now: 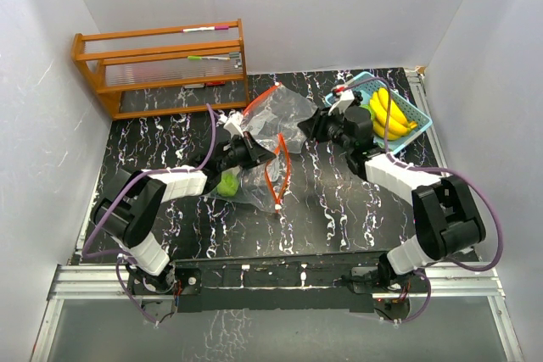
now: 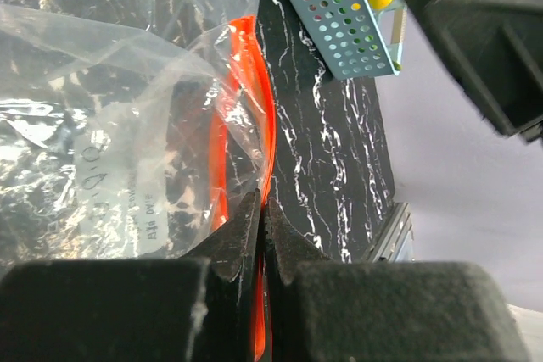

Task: Open the zip-top bag and remove the fake food
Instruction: Place the fake vegetable in the bin, then pick up the fake vegetable from the zipper food storage bag.

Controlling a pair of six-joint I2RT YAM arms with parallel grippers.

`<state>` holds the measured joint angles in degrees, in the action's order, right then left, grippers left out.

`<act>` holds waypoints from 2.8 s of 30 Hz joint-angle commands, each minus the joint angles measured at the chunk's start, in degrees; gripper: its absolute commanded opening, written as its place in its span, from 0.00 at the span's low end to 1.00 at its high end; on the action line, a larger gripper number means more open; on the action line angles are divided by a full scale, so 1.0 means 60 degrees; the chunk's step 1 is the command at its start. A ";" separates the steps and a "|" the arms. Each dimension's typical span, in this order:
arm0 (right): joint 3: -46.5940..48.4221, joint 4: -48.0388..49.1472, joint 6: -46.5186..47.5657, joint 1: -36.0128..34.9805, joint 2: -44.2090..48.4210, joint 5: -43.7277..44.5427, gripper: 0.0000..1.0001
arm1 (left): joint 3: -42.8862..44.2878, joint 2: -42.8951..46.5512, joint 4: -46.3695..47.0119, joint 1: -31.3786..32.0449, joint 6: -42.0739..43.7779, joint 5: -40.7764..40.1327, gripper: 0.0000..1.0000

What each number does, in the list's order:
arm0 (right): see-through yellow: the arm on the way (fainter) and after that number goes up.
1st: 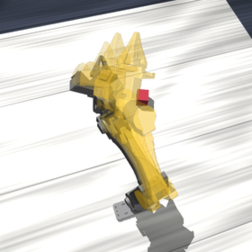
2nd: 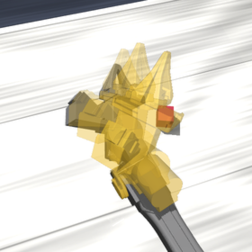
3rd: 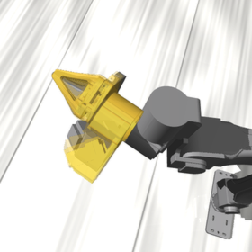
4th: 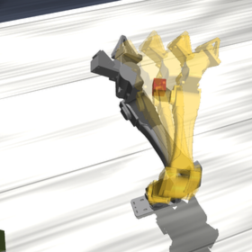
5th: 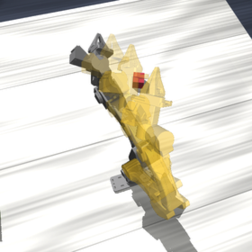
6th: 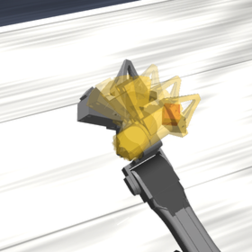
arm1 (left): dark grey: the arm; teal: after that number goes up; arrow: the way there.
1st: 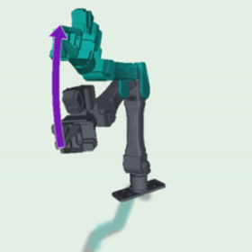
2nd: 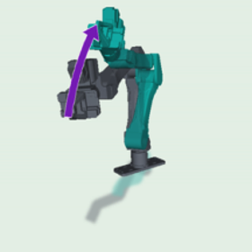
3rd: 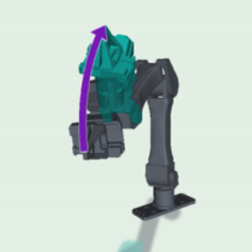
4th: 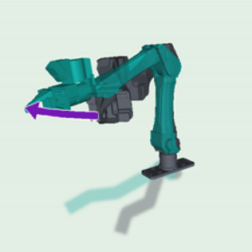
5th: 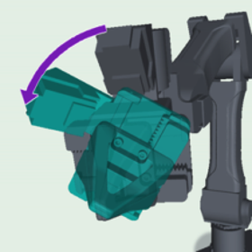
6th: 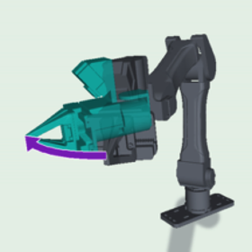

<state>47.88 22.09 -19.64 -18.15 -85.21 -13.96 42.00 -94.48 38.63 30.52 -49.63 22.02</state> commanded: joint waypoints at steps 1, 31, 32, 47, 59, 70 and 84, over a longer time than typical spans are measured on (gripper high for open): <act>-0.0596 0.1985 -0.1419 -0.0276 -0.0444 -0.1504 0.27 | 0.0178 0.0196 0.0786 0.0045 -0.0483 0.0216 0.00; -0.0606 0.7103 -0.5265 -0.1911 -0.5294 -0.3946 0.17 | 0.0462 0.1738 -0.1642 0.0260 0.0628 -0.1056 0.92; -0.0611 0.6952 -0.5162 -0.1911 -0.5231 -0.3836 0.17 | 0.0375 0.1941 -0.1791 -0.0006 0.0662 -0.0914 0.96; -0.0455 0.5727 -0.4012 -0.1917 -0.4866 -0.3515 0.17 | -0.1955 0.4978 -0.3924 -0.2185 0.1316 -0.2943 0.81; -0.0371 0.5391 -0.3665 -0.1926 -0.4741 -0.3677 0.17 | -0.3633 0.5211 -0.3442 -0.2513 0.0998 -0.3127 0.79; -0.0399 0.5496 -0.3833 -0.1939 -0.4898 -0.3813 0.17 | -0.4284 0.4578 -0.2180 -0.3373 0.0878 -0.2451 0.62; -0.0245 0.5415 -0.3860 -0.2048 -0.5069 -0.3846 0.17 | -0.4414 0.4944 -0.0655 -0.3384 0.0580 -0.1326 0.00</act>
<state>44.07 52.42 -43.22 -29.80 -115.77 -36.45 14.90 -67.02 31.92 10.46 -45.87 11.70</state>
